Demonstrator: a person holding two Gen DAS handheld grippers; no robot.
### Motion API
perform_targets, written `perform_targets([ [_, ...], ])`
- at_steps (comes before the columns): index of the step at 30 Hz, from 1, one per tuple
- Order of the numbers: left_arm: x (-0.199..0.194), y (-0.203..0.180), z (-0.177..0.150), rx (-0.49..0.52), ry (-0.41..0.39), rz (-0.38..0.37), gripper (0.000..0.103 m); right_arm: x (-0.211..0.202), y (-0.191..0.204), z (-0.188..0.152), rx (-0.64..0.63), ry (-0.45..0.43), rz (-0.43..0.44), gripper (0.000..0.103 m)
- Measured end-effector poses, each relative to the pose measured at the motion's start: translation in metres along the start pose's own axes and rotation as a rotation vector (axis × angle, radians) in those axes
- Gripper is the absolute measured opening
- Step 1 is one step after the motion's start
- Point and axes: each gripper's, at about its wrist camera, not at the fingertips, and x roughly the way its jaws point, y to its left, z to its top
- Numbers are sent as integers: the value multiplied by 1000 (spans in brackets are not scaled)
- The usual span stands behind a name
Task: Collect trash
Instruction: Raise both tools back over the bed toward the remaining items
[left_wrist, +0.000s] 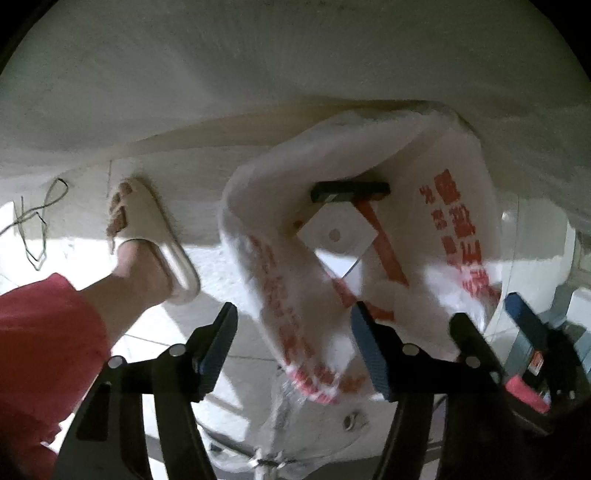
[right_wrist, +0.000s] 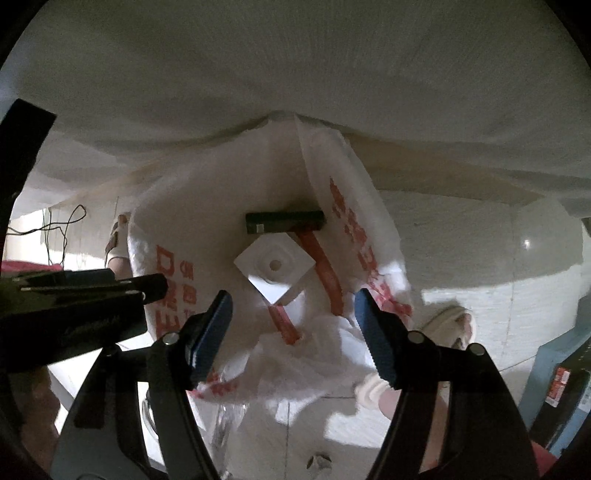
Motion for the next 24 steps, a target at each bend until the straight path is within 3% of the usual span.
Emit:
perform_targets([
  [3, -17, 0, -7, 34, 14, 27, 65, -30, 2, -3, -14, -21, -1, 68],
  [6, -45, 0, -21, 89, 11, 28, 65, -68, 2, -10, -33, -71, -5, 79],
  [10, -110, 10, -50, 133, -95, -6, 71, -139, 0, -20, -75, -180, 4, 90],
  [14, -182, 22, -66, 183, -248, 20, 81, -210, -12, -26, -95, -276, 5, 94],
  [16, -222, 30, -71, 197, -309, -6, 84, -249, -18, -29, -108, -333, 2, 94],
  [20, -295, 44, -73, 235, -363, -38, 88, -316, -22, -35, -187, -425, -34, 97],
  [24, -354, 41, -73, 297, -412, 4, 90, -366, -21, -32, -212, -454, -112, 96],
])
